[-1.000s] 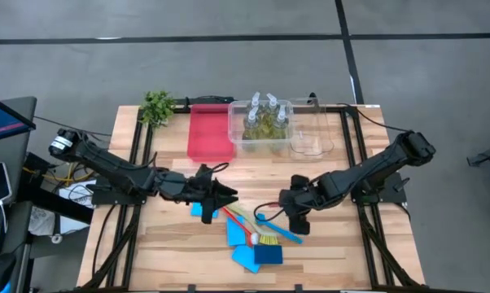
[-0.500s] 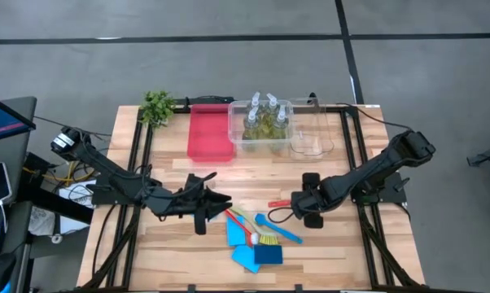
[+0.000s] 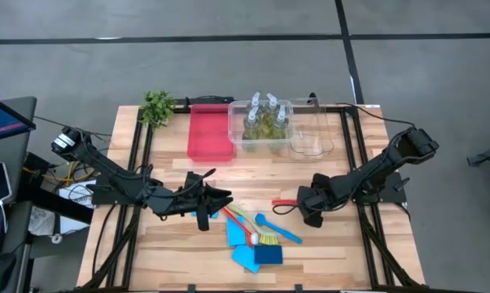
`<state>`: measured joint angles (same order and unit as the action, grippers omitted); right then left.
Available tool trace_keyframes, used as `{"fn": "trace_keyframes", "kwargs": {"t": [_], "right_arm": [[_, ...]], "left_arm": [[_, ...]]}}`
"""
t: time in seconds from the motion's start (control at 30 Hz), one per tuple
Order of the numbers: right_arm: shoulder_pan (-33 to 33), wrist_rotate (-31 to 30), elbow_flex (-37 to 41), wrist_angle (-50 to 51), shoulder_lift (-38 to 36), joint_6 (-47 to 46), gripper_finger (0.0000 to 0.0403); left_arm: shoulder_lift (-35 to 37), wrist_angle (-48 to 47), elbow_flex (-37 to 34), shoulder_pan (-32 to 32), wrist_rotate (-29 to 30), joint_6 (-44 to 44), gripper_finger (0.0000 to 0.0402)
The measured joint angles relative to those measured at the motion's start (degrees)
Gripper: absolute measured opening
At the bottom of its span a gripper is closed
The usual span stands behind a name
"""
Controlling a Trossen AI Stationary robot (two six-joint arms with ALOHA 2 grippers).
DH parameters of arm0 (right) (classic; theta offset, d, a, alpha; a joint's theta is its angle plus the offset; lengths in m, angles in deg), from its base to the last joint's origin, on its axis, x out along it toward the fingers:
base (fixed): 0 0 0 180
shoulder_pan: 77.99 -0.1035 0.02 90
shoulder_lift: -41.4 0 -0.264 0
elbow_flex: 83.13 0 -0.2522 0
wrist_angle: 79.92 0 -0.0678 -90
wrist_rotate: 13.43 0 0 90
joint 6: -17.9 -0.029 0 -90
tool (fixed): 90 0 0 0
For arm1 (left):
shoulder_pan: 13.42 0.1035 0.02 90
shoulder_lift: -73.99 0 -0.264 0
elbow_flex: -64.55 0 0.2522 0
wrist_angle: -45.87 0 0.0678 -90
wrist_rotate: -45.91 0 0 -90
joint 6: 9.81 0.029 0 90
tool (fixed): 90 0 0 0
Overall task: Pick & Place Kitchen Sink Supplies
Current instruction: Put the red toilet brush into the red bin
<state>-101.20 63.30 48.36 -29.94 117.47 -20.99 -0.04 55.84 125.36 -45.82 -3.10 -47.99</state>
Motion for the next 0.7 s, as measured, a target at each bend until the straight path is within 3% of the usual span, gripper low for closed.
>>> {"fn": "trace_keyframes", "kwargs": {"t": [0.5, 0.7], "right_arm": [[0.61, 2.92, 0.00, -2.84, 0.11, -1.66, 0.0243], [0.35, 2.75, 0.64, -3.95, 0.05, -1.27, 0.0198]], "left_arm": [[-3.73, 2.91, 0.00, -0.35, 0.96, -4.32, 0.0129], [-8.06, 7.40, 0.00, -0.31, 0.98, -4.58, 0.0129]]}}
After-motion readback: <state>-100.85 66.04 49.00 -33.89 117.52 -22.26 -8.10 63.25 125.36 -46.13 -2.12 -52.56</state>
